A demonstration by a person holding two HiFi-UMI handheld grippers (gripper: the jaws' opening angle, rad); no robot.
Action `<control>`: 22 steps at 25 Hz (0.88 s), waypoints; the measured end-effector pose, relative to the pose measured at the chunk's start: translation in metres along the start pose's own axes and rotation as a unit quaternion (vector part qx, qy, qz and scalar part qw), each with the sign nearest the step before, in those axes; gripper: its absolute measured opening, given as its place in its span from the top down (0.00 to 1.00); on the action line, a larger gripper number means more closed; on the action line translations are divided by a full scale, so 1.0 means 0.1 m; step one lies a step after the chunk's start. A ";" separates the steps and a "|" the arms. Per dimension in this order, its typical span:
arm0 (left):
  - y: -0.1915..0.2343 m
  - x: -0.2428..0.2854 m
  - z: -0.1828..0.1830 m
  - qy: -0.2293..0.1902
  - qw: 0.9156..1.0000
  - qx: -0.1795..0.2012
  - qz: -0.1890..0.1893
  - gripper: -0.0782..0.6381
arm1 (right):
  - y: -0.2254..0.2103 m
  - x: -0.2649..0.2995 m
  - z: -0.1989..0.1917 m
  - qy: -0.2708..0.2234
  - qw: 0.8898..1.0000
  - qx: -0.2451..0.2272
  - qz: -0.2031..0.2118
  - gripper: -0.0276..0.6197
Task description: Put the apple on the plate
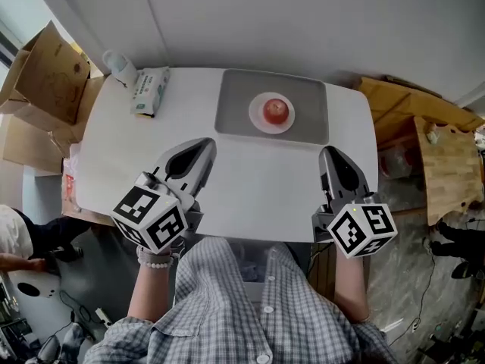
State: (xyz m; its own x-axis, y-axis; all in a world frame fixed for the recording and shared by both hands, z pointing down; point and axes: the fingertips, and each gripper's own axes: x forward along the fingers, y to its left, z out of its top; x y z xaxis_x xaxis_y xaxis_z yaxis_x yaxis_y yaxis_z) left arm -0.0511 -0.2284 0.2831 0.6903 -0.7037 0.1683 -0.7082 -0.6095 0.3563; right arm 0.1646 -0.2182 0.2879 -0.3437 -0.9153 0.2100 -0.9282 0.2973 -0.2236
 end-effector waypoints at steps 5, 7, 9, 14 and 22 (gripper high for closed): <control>-0.04 -0.18 0.03 -0.011 1.000 0.017 0.015 0.88 | 0.08 -0.13 0.10 -0.026 1.000 0.000 -0.003 0.91; -0.09 -0.20 0.01 -0.010 1.000 0.023 0.011 0.88 | 0.10 -0.18 0.12 -0.033 0.999 0.001 -0.005 0.91; -0.12 -0.22 -0.01 -0.008 1.000 0.026 0.009 0.88 | 0.12 -0.21 0.12 -0.035 0.999 0.001 -0.006 0.91; -0.21 -0.21 -0.04 -0.005 1.000 0.010 -0.015 0.88 | 0.20 -0.25 0.12 -0.037 0.999 -0.002 -0.005 0.91; -0.32 -0.20 -0.05 -0.012 0.999 -0.013 -0.037 0.88 | 0.21 -0.31 0.10 -0.037 0.999 -0.004 -0.003 0.91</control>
State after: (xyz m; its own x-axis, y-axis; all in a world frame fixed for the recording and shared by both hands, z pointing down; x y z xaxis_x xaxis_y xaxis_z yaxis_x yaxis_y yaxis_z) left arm -0.0419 -0.1927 0.2731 0.7363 -0.6661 0.1188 -0.6513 -0.6501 0.3913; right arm 0.1569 -0.1859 0.2676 -0.3265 -0.9347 0.1406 -0.9317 0.2931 -0.2147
